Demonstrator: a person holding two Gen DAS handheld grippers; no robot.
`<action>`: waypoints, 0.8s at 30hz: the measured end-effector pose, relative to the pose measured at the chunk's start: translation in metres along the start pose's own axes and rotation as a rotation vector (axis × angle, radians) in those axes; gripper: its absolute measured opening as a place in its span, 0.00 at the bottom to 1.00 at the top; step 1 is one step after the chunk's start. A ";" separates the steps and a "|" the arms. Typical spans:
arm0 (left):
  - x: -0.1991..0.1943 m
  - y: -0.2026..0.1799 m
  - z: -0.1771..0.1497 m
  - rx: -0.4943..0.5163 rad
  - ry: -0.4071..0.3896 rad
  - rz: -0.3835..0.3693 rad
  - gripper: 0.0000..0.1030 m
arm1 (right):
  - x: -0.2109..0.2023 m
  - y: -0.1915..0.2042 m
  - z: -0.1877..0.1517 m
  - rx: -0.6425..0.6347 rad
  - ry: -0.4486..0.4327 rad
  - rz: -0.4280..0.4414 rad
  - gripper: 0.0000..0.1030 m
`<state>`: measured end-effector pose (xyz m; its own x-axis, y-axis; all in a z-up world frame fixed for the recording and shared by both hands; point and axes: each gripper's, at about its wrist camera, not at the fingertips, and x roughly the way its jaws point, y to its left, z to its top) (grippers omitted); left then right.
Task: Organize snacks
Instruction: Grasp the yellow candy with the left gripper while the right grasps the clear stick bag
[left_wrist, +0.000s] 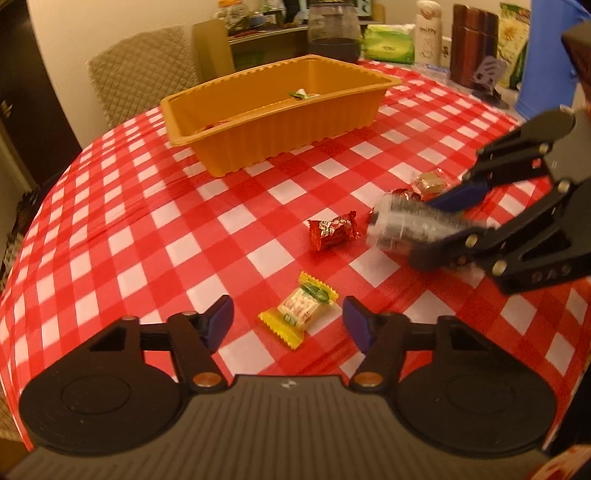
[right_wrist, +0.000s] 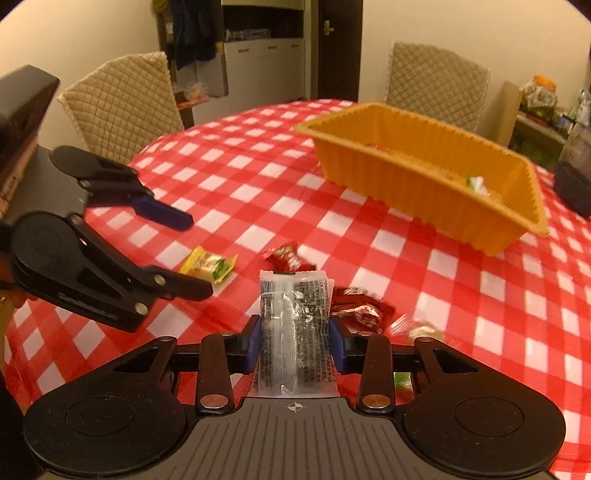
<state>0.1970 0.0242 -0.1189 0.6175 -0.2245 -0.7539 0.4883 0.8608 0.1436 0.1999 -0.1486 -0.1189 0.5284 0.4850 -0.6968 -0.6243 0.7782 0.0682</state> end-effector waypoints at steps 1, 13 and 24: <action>0.003 -0.001 0.001 0.010 0.005 0.002 0.55 | -0.001 -0.002 0.001 0.009 -0.006 -0.002 0.37; 0.009 0.008 0.005 -0.136 0.042 -0.063 0.22 | -0.007 -0.009 0.006 0.044 -0.035 -0.018 0.37; -0.002 0.005 0.021 -0.211 0.023 0.018 0.18 | -0.017 -0.012 0.020 0.096 -0.087 -0.040 0.37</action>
<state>0.2115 0.0188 -0.1032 0.6093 -0.1998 -0.7673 0.3358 0.9417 0.0214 0.2103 -0.1585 -0.0941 0.6021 0.4825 -0.6361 -0.5459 0.8302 0.1131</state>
